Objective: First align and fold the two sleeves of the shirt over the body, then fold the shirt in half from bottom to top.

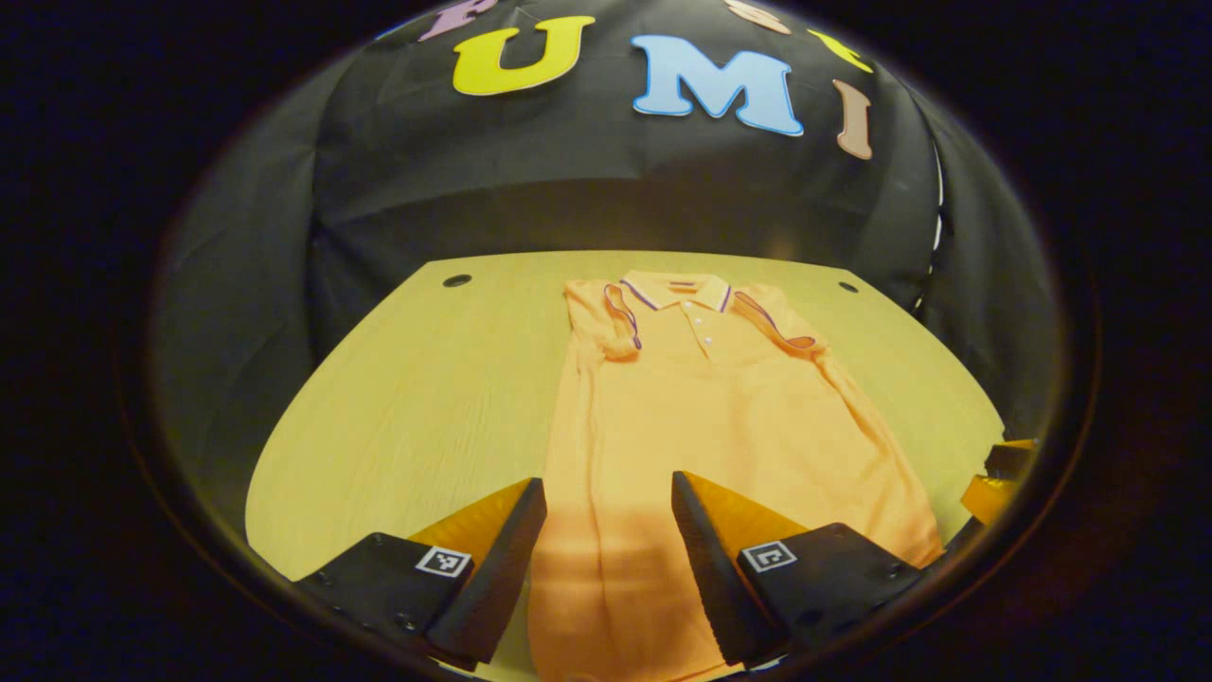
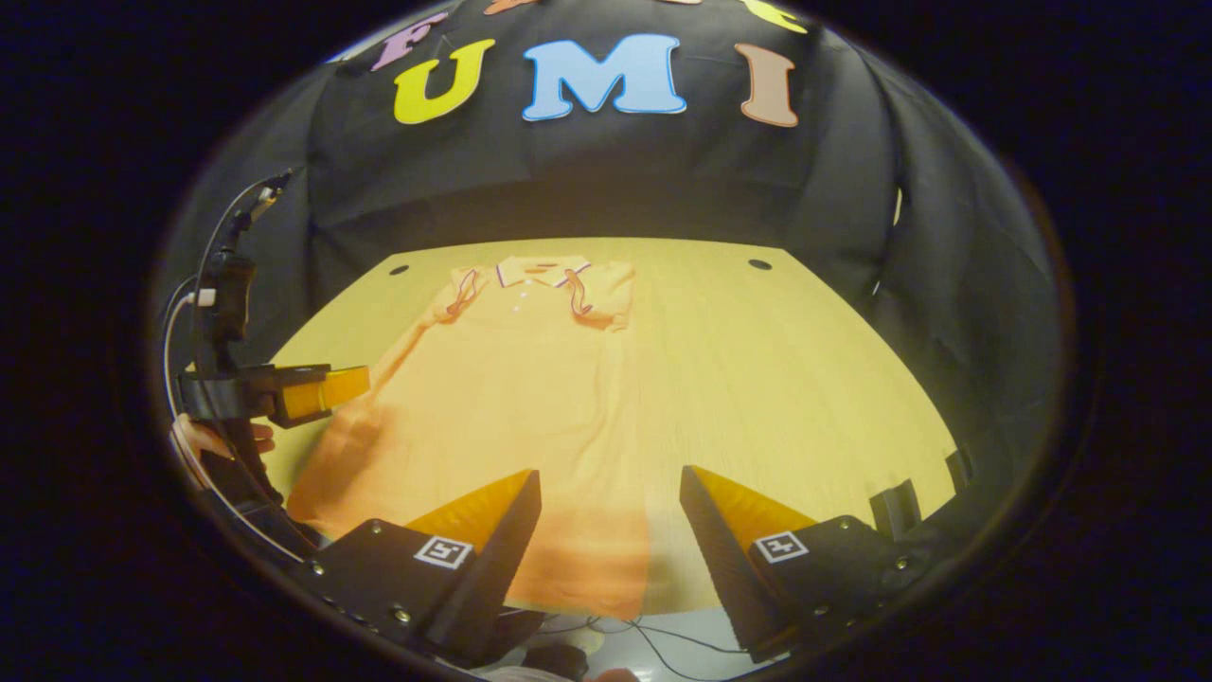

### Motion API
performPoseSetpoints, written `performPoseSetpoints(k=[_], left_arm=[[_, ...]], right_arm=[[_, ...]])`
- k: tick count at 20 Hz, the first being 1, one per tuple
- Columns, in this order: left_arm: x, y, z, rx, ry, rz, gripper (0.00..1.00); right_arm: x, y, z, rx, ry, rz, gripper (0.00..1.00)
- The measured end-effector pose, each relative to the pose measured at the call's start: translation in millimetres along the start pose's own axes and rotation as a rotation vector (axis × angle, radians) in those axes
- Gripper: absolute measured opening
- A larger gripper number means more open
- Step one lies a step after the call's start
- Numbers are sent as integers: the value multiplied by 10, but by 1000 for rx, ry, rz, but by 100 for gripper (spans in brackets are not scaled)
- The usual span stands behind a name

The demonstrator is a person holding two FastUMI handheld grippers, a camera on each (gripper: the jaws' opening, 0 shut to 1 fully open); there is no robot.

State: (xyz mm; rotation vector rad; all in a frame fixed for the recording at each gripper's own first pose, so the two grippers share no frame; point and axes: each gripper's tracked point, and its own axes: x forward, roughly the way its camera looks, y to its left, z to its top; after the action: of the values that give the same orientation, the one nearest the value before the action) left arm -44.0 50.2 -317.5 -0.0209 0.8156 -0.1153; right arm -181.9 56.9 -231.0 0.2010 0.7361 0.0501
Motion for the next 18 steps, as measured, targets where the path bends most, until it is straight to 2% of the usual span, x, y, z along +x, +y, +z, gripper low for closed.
performPoseSetpoints(k=[7,8,9,18], left_arm=[[-690,26,-536,34,24,-12,89],[-758,42,-603,33,30,-8,89],[-822,57,-683,28,36,-4,89],[-1054,72,-1199,6,84,4,89]], right_arm=[[-41,-5,-407,-8,73,15,93],[-33,-5,-462,-10,84,17,89],[-31,-9,-510,-13,96,20,93],[-82,72,-894,-43,163,38,93]])
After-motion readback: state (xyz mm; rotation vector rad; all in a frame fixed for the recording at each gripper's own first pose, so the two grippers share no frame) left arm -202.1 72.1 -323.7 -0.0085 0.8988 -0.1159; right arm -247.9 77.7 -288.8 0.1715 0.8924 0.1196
